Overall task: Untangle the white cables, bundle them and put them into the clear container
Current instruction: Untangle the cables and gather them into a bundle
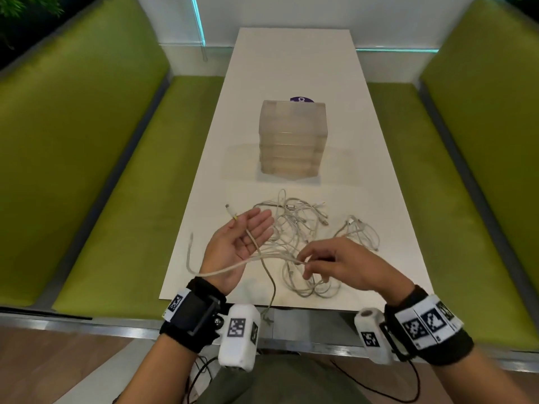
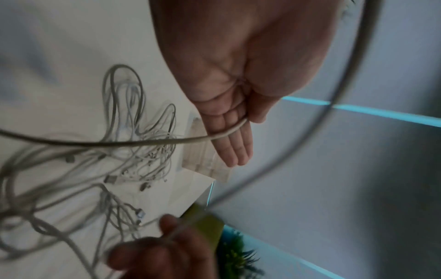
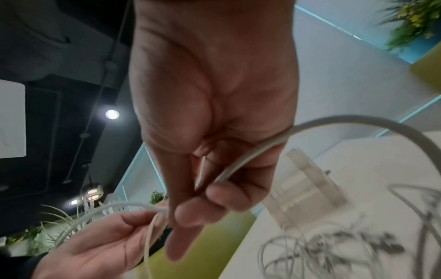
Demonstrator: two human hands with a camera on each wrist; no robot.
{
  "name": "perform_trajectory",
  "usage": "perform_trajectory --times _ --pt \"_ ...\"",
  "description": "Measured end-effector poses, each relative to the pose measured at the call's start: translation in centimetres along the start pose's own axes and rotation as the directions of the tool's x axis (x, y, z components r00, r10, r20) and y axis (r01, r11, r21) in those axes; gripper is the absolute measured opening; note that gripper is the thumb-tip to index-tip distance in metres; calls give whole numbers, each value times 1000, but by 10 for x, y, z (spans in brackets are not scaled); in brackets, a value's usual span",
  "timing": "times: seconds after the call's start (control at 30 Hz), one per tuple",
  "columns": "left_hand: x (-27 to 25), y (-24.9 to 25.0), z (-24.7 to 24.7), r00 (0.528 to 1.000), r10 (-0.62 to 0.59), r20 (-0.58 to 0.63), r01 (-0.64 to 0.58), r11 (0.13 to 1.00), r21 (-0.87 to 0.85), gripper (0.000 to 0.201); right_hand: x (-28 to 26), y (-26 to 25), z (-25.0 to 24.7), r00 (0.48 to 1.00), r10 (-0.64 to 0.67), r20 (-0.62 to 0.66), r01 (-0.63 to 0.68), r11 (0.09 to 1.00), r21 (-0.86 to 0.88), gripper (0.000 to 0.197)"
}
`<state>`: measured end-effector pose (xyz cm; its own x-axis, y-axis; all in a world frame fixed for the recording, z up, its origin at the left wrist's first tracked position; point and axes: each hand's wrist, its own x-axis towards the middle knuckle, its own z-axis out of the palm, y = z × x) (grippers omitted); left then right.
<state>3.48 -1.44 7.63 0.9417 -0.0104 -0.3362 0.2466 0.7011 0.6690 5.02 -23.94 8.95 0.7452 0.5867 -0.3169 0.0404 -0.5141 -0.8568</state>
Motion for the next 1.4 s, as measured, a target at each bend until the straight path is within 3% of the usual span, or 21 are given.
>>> perform_trajectory --times 0.17,0.37,0.57,0.7,0.9,1.03,1.13,1.23,1.3,1.4 --pt "3 14 -18 990 -65 -125 52 993 -106 24 -1 8 10 993 63 -102 -50 991 125 11" --pt "-3 11 -29 980 -162 -114 171 983 73 23 2 8 7 953 96 -287 -7 955 296 5" --pt "-3 13 -28 994 -82 -68 81 997 -22 29 2 23 10 992 106 -67 -106 994 1 8" --pt "-4 17 -30 992 -84 -98 83 996 -19 25 -2 34 12 978 160 -131 -158 987 26 4" --pt "0 30 -41 980 -30 -198 -3 986 -164 23 -10 51 13 957 277 84 -264 954 -144 5" --pt "-5 34 -41 976 -29 -214 -16 978 -207 38 -14 49 19 935 277 221 -250 958 -144 8" --pt "-6 30 -36 980 8 -198 -24 996 -80 31 -13 47 29 923 254 290 -215 963 -161 8" --pt "-4 23 -35 982 90 -167 -51 973 225 27 -12 48 34 938 192 289 -150 975 -162 10" --pt "-8 16 -36 992 82 -98 -33 906 423 29 -11 42 35 968 116 224 -94 990 -106 11" --pt "-15 -3 -27 1000 -1 20 -12 783 622 31 -4 24 34 999 33 -22 -32 998 52 10"
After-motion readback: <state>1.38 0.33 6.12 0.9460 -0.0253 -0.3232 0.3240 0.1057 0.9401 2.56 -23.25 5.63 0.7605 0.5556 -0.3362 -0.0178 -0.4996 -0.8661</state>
